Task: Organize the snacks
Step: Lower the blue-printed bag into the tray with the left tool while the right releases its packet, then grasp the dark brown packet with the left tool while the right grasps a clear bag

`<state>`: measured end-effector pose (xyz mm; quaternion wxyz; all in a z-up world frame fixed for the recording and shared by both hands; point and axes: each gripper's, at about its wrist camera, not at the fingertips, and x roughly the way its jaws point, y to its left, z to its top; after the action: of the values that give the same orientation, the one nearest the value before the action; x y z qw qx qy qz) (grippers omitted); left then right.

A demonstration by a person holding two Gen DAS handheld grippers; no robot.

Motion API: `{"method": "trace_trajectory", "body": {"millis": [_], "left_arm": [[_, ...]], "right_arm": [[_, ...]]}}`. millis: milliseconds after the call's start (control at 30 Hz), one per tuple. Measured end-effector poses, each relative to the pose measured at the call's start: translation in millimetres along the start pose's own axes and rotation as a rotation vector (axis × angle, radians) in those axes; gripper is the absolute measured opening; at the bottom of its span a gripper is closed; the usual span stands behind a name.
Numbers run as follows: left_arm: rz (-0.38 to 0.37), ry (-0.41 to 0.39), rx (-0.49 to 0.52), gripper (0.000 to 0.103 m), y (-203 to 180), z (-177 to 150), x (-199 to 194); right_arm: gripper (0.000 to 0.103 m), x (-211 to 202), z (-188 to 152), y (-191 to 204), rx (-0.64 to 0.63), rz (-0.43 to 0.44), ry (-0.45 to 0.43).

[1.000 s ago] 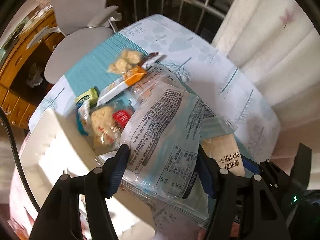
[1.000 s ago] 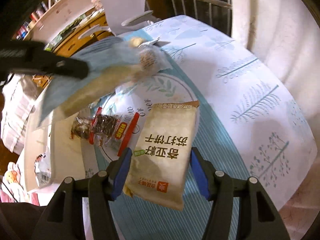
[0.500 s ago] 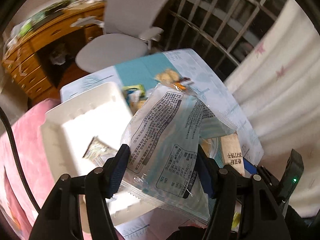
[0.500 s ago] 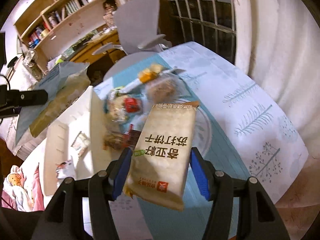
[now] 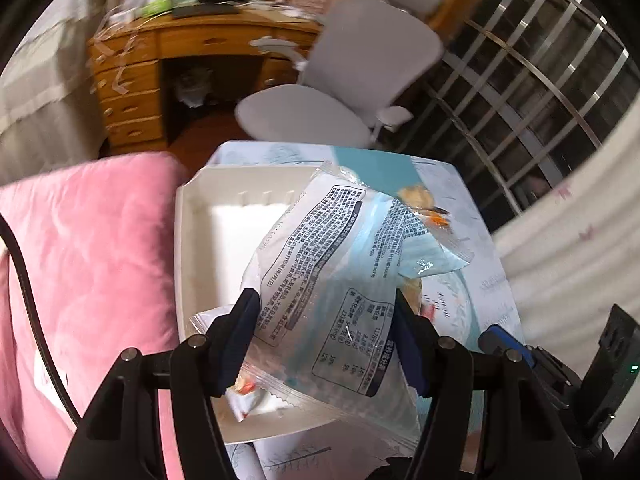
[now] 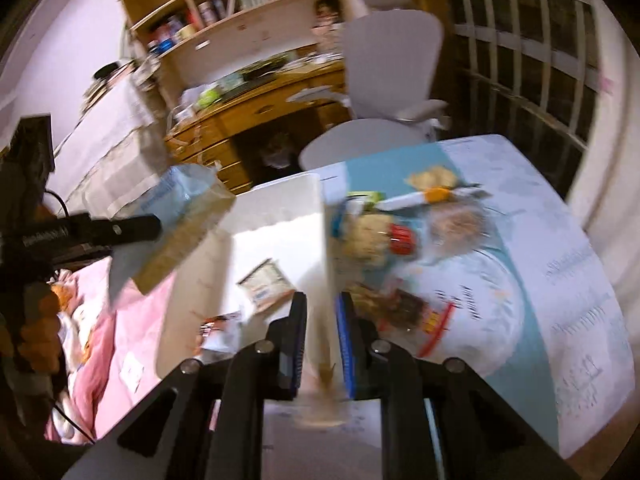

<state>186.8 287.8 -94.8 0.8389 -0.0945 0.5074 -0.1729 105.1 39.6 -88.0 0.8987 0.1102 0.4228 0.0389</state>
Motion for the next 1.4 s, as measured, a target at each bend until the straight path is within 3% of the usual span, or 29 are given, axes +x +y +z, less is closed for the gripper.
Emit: {"method": "trace_trajectory", "body": {"millis": [233, 333, 433, 633, 1033, 1267, 1400], "left_arm": [[0.040, 0.043, -0.106, 0.068, 44.1, -28.0, 10.8], [0.019, 0.052, -0.142, 0.085, 50.0, -34.2, 11.3], [-0.006, 0.054, -0.154, 0.088, 50.0, -36.9, 10.7], [-0.045, 0.060, -0.161, 0.087, 35.1, -41.4, 15.6], [-0.084, 0.167, -0.122, 0.088, -13.0, -68.4, 41.1], [-0.053, 0.170, -0.152, 0.088, -38.7, -71.9, 50.6], [-0.009, 0.135, -0.204, 0.088, -57.6, -77.1, 55.8]], "right_arm": [[0.014, 16.4, -7.0, 29.5, -0.073, 0.053, 0.071], [0.014, 19.4, -10.7, 34.5, -0.081, 0.058, 0.093], [0.014, 18.4, -11.0, 37.1, -0.086, 0.053, 0.102], [0.014, 14.9, -9.0, 38.0, -0.100, 0.035, 0.127], [0.014, 17.6, -17.9, 12.6, -0.064, -0.012, 0.214], [0.015, 16.3, -16.5, -21.7, -0.057, -0.011, 0.239], [0.023, 18.4, -14.6, -48.9, -0.070, 0.002, 0.251]]}}
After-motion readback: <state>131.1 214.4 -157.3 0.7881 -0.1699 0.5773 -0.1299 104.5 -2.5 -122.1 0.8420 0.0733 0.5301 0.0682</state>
